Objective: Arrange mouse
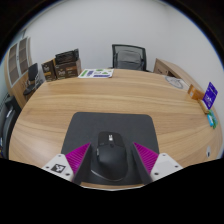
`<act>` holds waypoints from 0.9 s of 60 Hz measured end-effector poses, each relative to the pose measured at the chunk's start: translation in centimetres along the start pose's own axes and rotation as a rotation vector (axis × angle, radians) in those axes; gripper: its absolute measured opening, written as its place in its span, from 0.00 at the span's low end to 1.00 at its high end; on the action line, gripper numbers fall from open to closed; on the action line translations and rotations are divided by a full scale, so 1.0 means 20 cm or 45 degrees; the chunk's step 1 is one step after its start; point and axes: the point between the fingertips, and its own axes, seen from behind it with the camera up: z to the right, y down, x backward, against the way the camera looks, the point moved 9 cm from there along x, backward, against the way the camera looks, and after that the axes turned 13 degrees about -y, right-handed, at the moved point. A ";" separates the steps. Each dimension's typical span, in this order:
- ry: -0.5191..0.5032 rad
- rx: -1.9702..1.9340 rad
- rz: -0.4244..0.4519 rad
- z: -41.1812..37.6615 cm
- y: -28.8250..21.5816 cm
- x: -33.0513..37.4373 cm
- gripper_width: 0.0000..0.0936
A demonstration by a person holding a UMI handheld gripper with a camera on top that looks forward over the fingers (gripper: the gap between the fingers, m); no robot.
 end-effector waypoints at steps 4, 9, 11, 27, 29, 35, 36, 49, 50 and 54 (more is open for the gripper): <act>0.021 -0.005 -0.001 0.00 -0.01 0.05 0.89; 0.046 -0.022 0.015 -0.02 -0.05 0.21 0.93; 0.047 -0.028 0.023 -0.04 -0.08 0.29 0.93; 0.099 -0.041 0.131 -0.25 -0.17 1.25 0.92; 0.118 -0.045 0.140 -0.27 -0.15 1.35 0.92; 0.152 -0.057 0.144 -0.35 -0.09 1.63 0.92; 0.155 -0.058 0.144 -0.36 -0.07 1.66 0.92; 0.205 -0.084 0.177 -0.47 0.09 1.96 0.92; 0.209 -0.082 0.176 -0.48 0.10 1.97 0.92; 0.225 -0.077 0.182 -0.49 0.13 1.99 0.92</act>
